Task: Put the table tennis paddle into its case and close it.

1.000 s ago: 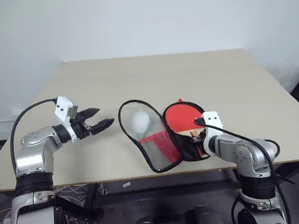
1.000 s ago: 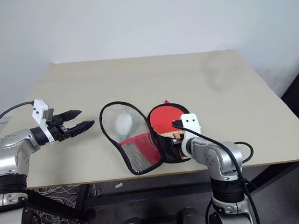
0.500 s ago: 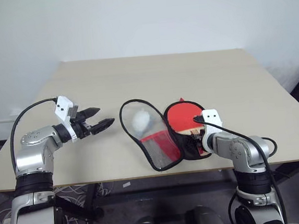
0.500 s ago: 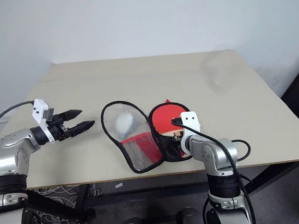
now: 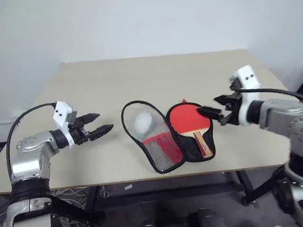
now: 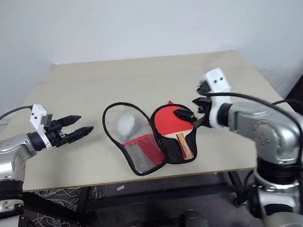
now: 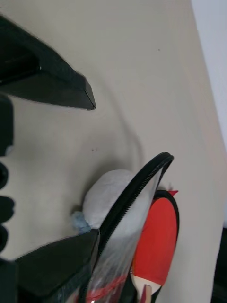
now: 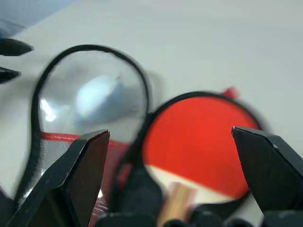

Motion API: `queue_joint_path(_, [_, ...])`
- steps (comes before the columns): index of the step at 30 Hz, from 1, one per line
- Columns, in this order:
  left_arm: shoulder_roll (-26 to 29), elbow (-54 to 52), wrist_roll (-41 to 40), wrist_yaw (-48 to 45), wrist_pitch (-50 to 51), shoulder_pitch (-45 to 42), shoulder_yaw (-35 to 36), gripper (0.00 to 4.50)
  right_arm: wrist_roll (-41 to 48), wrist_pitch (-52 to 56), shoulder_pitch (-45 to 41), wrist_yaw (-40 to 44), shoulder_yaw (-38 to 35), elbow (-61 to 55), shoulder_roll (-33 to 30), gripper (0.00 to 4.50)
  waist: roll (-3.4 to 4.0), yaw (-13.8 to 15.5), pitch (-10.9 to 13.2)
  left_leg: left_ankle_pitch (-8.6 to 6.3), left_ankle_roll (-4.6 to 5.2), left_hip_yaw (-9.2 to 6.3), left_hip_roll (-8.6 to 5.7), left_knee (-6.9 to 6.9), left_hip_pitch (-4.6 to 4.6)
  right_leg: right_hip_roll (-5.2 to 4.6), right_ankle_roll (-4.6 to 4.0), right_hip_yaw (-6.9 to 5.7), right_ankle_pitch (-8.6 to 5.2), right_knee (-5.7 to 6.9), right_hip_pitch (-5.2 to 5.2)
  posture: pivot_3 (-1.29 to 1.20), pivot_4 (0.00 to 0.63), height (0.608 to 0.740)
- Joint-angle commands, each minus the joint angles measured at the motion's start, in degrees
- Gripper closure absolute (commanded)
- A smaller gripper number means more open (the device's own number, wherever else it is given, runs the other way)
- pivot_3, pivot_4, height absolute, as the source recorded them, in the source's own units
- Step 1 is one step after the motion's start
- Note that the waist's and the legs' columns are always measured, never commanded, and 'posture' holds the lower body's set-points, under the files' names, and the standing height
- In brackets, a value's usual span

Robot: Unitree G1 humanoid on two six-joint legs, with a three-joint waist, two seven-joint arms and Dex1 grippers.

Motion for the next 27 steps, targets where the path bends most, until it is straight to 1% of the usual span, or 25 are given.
queue_joint_path(1, [-0.7,-1.9,0.8,0.1,-1.3,1.2,-1.2,1.66,0.0,-6.6,-2.8,3.6,-1.2,3.2,-5.0,0.00,0.02,0.0,0.0,0.00,0.00,0.00,0.00,0.00,0.00,0.01,0.00,0.00,0.00,0.00,-0.01,0.00,0.000,0.740])
queue_joint_path(4, [-2.9,-3.9,0.7,0.7,-0.6,3.0,-2.5,2.79,0.1,-10.6,-3.4,6.2,-0.2,5.0,-9.3,0.00,0.02,0.0,0.0,0.00,0.00,0.02,0.02,-0.02,-0.01,0.01,0.00,0.03,0.00,0.01,-0.05,0.00,0.000,0.740])
queue_joint_path(8, [-6.1,-6.9,0.9,1.8,-0.4,4.6,-4.9,4.29,0.6,-13.4,-3.4,8.7,1.2,5.3,-12.4,0.00,-0.02,0.1,0.0,0.01,0.01,0.01,0.01,-0.01,-0.01,0.00,0.00,0.03,0.00,0.00,-0.02,0.00,0.000,0.740])
queue_joint_path(9, [-6.7,-7.5,1.2,2.1,-0.8,4.8,-5.4,4.47,0.7,-13.8,-3.4,9.0,1.4,5.3,-12.7,0.00,-0.02,0.2,0.0,0.01,0.01,0.02,0.01,0.00,-0.01,-0.01,0.00,0.03,0.01,0.00,-0.02,0.00,0.000,0.740])
queue_joint_path(12, [-9.5,-12.4,-0.9,2.7,2.5,4.9,-7.0,4.47,1.2,-14.0,-3.5,9.2,1.6,5.3,-13.1,0.00,-0.02,0.2,0.0,0.01,0.02,0.01,0.01,0.00,-0.01,-0.02,0.00,0.04,0.01,0.01,-0.03,0.00,0.000,0.740])
queue_joint_path(17, [-13.2,-22.2,-6.1,2.9,11.6,3.1,-9.2,4.47,0.7,-14.8,-1.8,8.9,1.9,5.5,-13.6,0.00,-0.02,0.2,0.0,0.02,0.04,0.01,0.00,0.01,-0.02,-0.03,0.00,0.04,0.01,0.01,-0.02,0.00,0.000,0.740])
queue_joint_path(20, [-17.1,-25.6,-6.3,5.3,14.2,0.3,-12.3,4.47,0.5,-14.8,-1.7,8.3,1.8,6.2,-13.6,0.00,-0.02,0.4,0.0,0.04,0.07,-0.01,-0.02,0.01,-0.03,-0.03,0.00,0.03,0.01,0.01,0.00,0.00,0.000,0.740])
queue_joint_path(23, [-21.8,-24.4,-4.5,9.3,15.0,-3.7,-14.9,4.47,0.6,-14.9,-1.9,7.8,1.7,6.6,-13.3,0.00,-0.01,0.4,0.0,0.06,0.11,-0.03,-0.07,0.03,0.00,-0.05,0.01,0.03,0.01,0.00,0.07,0.00,0.000,0.740])
queue_joint_path(25, [-25.8,-20.9,-2.2,12.8,14.2,-7.1,-16.8,4.47,0.7,-15.0,-2.0,7.2,1.8,6.7,-12.9,0.00,-0.02,0.5,0.0,0.06,0.11,-0.05,-0.07,0.03,0.00,-0.03,0.01,0.03,0.01,0.00,0.08,0.00,0.000,0.740])
queue_joint_path(27, [-28.6,-17.7,-0.2,15.5,13.5,-9.6,-18.1,4.47,0.9,-15.1,-2.1,6.8,1.7,6.8,-12.7,0.00,-0.02,0.6,0.0,0.07,0.12,-0.05,-0.08,0.04,0.01,-0.03,0.02,0.02,0.02,0.00,0.11,0.00,0.000,0.740])
